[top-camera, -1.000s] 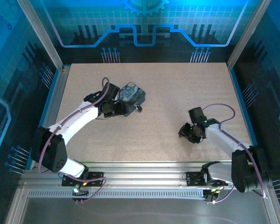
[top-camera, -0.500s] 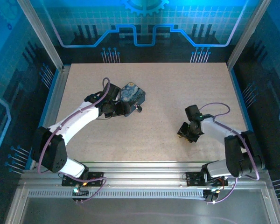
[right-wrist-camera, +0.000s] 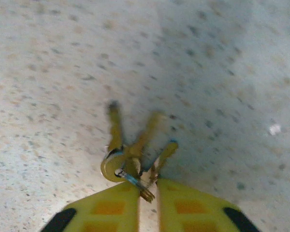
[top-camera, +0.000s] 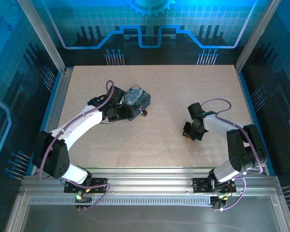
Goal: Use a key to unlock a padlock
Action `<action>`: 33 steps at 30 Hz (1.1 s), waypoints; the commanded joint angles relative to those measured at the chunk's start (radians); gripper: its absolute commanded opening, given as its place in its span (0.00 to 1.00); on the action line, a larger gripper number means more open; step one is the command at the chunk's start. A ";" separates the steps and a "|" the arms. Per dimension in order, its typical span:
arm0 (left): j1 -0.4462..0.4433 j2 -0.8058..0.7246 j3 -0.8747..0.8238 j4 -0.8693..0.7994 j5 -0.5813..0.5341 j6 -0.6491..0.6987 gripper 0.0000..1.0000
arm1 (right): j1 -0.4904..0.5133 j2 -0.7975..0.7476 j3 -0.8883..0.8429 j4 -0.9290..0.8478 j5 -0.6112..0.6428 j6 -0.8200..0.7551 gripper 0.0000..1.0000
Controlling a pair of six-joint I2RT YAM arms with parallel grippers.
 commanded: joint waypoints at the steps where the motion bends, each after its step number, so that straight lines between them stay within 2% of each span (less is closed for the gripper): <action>1: -0.006 0.016 0.021 -0.016 -0.013 0.026 0.78 | 0.010 0.038 0.034 0.053 -0.052 -0.163 0.10; 9: -0.006 0.018 0.045 -0.030 -0.010 0.031 0.78 | 0.022 0.032 0.103 0.025 -0.146 -0.366 0.05; 14: -0.008 0.014 0.054 -0.037 -0.006 0.029 0.78 | 0.025 0.005 0.144 -0.032 -0.149 -0.464 0.00; 21: -0.011 0.005 0.057 -0.037 -0.004 0.026 0.78 | 0.028 -0.011 0.193 -0.099 -0.163 -0.502 0.00; 23: -0.012 0.006 0.058 -0.032 0.011 0.024 0.78 | 0.028 -0.028 0.198 -0.099 -0.195 -0.507 0.00; 28: -0.029 0.031 0.061 0.031 0.145 0.029 0.77 | 0.030 -0.058 0.231 -0.107 -0.319 -0.517 0.01; 33: -0.035 0.035 0.058 0.040 0.151 0.012 0.77 | 0.027 -0.003 0.241 -0.127 -0.371 -0.499 0.05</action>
